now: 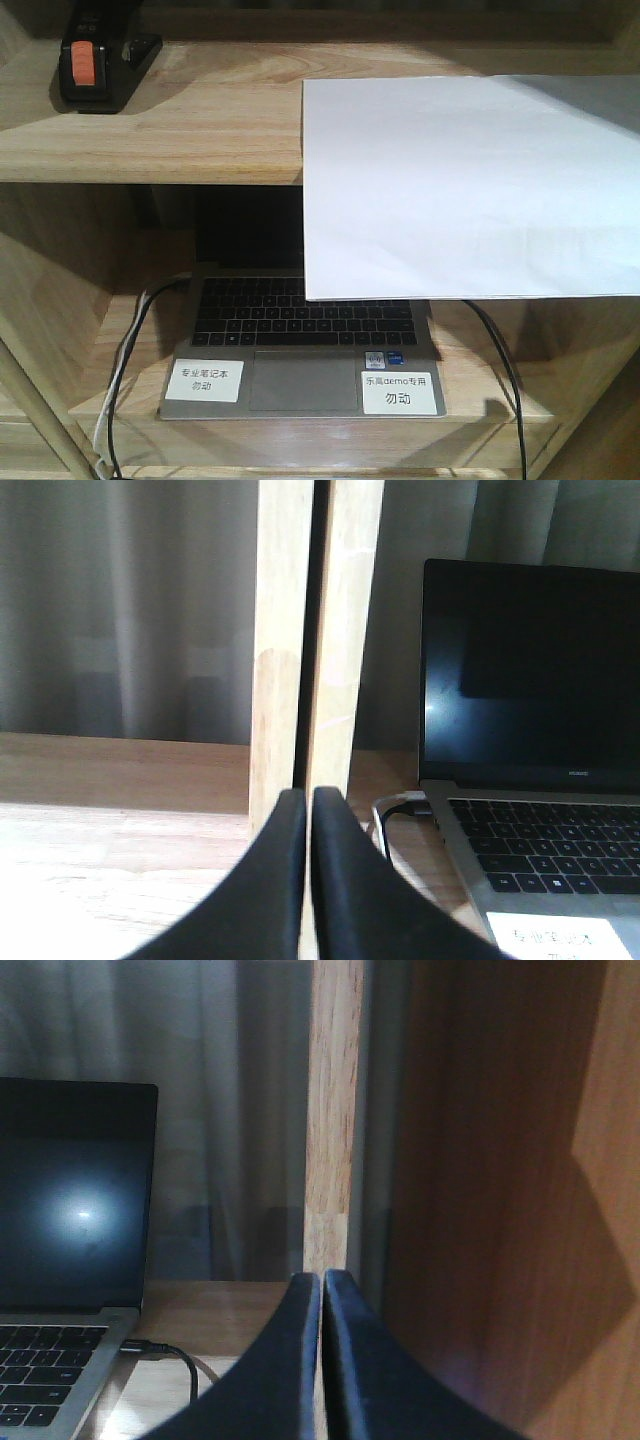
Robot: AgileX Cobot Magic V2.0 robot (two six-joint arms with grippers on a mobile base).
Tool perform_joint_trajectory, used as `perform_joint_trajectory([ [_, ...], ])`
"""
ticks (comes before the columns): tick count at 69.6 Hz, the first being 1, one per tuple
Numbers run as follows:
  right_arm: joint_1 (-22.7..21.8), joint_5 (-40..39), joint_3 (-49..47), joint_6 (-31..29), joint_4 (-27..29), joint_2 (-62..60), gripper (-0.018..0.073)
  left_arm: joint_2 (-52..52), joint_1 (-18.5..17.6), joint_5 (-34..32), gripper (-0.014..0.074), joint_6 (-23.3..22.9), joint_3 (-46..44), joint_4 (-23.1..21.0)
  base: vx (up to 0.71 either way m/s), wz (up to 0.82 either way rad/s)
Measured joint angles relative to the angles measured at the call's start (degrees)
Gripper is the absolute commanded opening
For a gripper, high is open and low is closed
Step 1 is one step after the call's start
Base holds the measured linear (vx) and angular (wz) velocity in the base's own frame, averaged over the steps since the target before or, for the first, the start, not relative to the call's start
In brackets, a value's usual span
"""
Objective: Grab stapler and paper to desk for stapling
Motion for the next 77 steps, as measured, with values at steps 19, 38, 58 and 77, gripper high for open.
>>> perform_joint_trajectory([
  [19, 0.0, 0.0, 0.0, 0.0, 0.0, 0.0, -0.001, 0.0, 0.0, 0.0, -0.0006, 0.0, 0.0, 0.0, 0.0, 0.0],
  [38, 0.0, 0.0, 0.0, 0.0, 0.0, 0.0, -0.001, 0.0, 0.0, 0.0, -0.0006, 0.0, 0.0, 0.0, 0.0, 0.0],
  [58, 0.0, 0.0, 0.0, 0.0, 0.0, 0.0, -0.001, 0.0, 0.0, 0.0, -0.0006, 0.0, 0.0, 0.0, 0.0, 0.0],
  [77, 0.0, 0.0, 0.0, 0.0, 0.0, 0.0, -0.001, 0.0, 0.0, 0.0, -0.0006, 0.0, 0.0, 0.0, 0.0, 0.0],
])
